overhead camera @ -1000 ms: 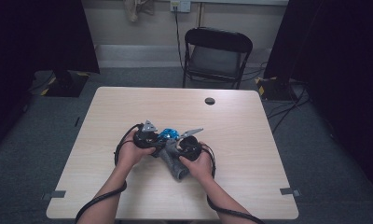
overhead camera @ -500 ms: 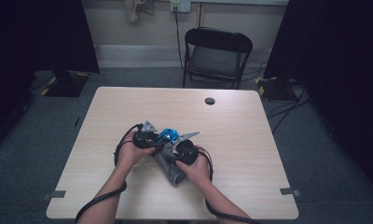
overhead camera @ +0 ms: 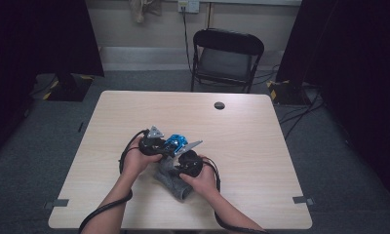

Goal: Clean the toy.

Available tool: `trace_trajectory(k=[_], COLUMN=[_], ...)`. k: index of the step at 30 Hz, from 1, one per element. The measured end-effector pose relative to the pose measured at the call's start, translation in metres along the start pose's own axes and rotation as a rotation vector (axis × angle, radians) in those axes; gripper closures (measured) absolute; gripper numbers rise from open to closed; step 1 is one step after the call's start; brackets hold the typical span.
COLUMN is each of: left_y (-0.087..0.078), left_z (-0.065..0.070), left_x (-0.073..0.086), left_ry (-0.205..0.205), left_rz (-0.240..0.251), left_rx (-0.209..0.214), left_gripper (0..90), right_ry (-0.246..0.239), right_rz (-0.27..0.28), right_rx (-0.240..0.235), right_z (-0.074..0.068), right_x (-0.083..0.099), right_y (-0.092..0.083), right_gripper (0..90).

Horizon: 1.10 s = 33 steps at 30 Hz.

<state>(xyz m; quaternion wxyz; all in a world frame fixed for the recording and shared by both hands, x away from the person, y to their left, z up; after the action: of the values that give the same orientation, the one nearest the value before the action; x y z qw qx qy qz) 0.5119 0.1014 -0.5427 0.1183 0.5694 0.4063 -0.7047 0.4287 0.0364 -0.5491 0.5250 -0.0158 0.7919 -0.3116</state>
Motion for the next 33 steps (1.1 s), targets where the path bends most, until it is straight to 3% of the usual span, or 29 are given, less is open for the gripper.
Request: trace_trajectory(k=[5, 13, 26, 33], left_y=[-0.001, -0.001, -0.001, -0.001], left_z=[0.0, 0.001, 0.001, 0.002], left_x=[0.001, 0.001, 0.001, 0.001], left_ry=[-0.007, -0.011, 0.004, 0.0], left_rz=[0.007, 0.006, 0.009, 0.008], left_rx=[-0.001, 0.006, 0.003, 0.009], left_gripper=[44.8, 44.8, 44.8, 44.8], right_ry=[0.003, 0.012, 0.048, 0.069], right_rz=[0.006, 0.033, 0.091, 0.1], right_rx=[0.005, 0.06, 0.221, 0.277], right_z=[0.005, 0.029, 0.092, 0.116], right_x=[-0.002, -0.012, -0.026, -0.03], right_y=[-0.009, -0.033, -0.07, -0.079], right_gripper=[78.1, 78.0, 78.0, 77.9])
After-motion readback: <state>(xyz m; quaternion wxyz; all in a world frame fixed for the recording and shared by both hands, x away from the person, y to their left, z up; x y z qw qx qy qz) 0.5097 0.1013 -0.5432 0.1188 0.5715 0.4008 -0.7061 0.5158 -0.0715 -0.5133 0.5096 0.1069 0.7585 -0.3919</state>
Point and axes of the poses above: each handheld gripper's, and its own axes: y roughly forward along the jaws, x roughly out of its underside, z roughly to its right, the point moved 10 cm from there along y, roughly forward along the jaws, and after that the axes turned 15 degrees about z, right-handed, at the moved point
